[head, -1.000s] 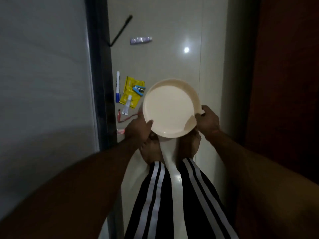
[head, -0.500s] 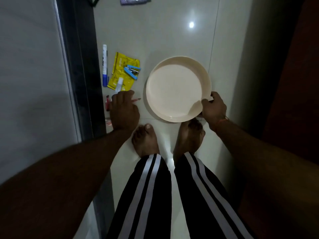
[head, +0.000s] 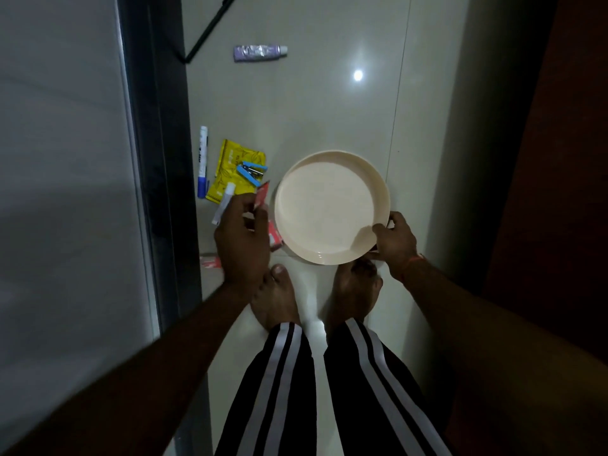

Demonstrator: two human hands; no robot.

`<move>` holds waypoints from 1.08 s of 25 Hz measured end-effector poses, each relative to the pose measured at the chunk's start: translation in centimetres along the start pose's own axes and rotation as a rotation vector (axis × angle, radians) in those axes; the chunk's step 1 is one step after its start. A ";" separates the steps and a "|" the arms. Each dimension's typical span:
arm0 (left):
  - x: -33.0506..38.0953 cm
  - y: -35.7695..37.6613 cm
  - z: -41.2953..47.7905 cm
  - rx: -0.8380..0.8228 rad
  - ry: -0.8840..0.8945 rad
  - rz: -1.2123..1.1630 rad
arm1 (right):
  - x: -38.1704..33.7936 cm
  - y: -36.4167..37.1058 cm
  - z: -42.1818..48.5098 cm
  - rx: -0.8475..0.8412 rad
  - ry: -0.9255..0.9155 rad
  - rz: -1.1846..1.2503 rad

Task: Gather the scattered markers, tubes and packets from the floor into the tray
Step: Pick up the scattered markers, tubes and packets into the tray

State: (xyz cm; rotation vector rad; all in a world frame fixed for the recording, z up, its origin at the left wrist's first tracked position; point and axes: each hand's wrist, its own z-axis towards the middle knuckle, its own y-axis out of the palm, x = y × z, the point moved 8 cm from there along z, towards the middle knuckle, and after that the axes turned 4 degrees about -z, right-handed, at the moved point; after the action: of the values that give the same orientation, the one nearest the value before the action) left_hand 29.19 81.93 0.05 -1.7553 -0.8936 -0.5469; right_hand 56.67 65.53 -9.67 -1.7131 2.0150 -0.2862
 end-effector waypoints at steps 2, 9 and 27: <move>2.4 2.6 -1.4 -0.096 -0.032 -0.089 | 0.4 0.2 0.0 -0.009 0.036 0.051; -0.3 10.9 -0.7 -0.356 -0.123 0.187 | 1.2 0.6 0.8 0.010 -0.005 0.069; -1.0 6.2 12.3 -0.511 0.441 0.783 | 0.9 1.4 0.6 0.007 -0.044 -0.002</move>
State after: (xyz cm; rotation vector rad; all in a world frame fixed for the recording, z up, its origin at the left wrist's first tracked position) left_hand 32.77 92.04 -8.72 -2.1274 0.2872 -0.6186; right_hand 55.63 64.98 -11.02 -1.7030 1.9780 -0.2533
